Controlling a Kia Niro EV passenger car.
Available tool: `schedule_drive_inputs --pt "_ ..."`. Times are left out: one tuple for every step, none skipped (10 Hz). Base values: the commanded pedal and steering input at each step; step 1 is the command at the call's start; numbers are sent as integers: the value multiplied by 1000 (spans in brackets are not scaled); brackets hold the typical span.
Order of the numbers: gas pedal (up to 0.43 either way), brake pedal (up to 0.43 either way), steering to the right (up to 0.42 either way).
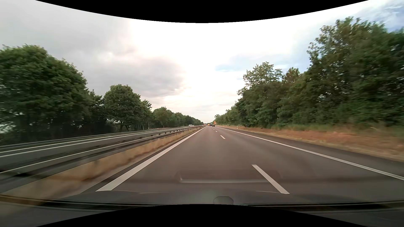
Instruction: Follow the waypoints while adhering to traffic rules and regulations
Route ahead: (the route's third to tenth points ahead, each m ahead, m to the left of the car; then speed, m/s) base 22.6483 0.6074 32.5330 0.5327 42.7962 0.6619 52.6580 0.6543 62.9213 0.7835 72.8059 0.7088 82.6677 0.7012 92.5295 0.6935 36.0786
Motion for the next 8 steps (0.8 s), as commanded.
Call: schedule_drive_inputs --pt "299 0 -3" --pt "299 0 -3" --pt "299 0 -4" --pt "299 0 -3" --pt "299 0 -3" --pt "299 0 -3" --pt "299 0 -3" --pt "299 0 -3"
